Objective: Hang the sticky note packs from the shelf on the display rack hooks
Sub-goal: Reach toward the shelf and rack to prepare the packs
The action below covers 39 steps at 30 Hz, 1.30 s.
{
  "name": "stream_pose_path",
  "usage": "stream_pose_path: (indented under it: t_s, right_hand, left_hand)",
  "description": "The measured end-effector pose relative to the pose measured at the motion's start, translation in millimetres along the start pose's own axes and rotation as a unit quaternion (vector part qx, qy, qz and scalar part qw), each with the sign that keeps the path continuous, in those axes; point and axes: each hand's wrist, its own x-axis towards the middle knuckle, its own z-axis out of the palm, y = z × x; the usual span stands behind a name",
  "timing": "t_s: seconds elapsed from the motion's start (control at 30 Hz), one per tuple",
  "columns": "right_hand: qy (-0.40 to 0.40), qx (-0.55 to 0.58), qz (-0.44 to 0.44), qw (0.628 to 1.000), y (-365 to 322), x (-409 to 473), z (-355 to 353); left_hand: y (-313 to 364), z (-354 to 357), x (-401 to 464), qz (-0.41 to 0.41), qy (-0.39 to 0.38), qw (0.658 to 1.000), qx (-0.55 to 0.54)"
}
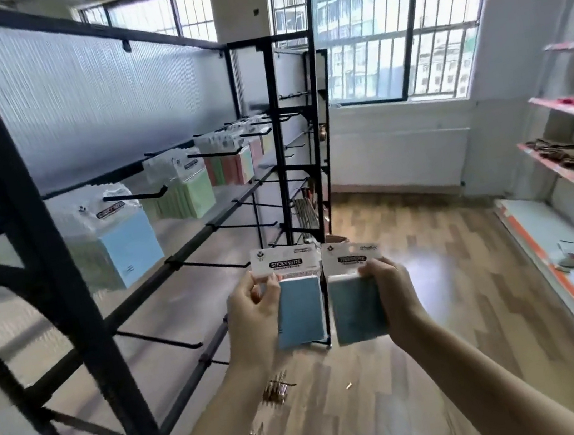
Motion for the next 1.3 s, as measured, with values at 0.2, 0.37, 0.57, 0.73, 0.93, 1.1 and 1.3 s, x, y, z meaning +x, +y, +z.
stream_pose_path:
  t_s: [0.2, 0.37, 0.57, 0.73, 0.93, 1.1, 1.3]
  right_hand:
    - [-0.195, -0.038, -0.076, 0.977, 6.6, 42.3, 26.8]
    - [-0.322, -0.044, -0.114, 0.939, -2.6, 79.5, 59.5]
    - [-0.443, -0.009, -0.162, 0.882, -29.8, 110.8, 95.6]
    - [-0.532, 0.041, -0.184, 0.825, -55.2, 108.4, 120.9]
    - [-0.566, 0.100, -0.236, 0.783, -78.0, 92.4, 148.8]
    - [-0.570, 0.109, -0.244, 0.777, -91.5, 83.0, 169.7]
    - [-0.564, 0.104, -0.222, 0.788, -85.1, 86.3, 193.9]
  left_hand:
    - [-2.5, -0.1, 31.8, 0.027, 0.055, 0.998, 0.031]
    - [-0.7, -3.9, 49.3, 0.058, 0.072, 0.995, 0.049]
    - [18.2, -7.7, 61.5, 0.127, 0.216, 0.962, 0.111]
    - [33.5, -8.9, 52.9, 0.145, 0.293, 0.934, 0.144]
    - [64.4, -6.6, 44.2, 0.164, 0.399, 0.895, 0.110]
    - [82.5, -20.5, 50.7, 0.171, 0.429, 0.877, 0.130]
    - [73.9, -41.1, 67.0, 0.147, 0.443, 0.872, 0.147]
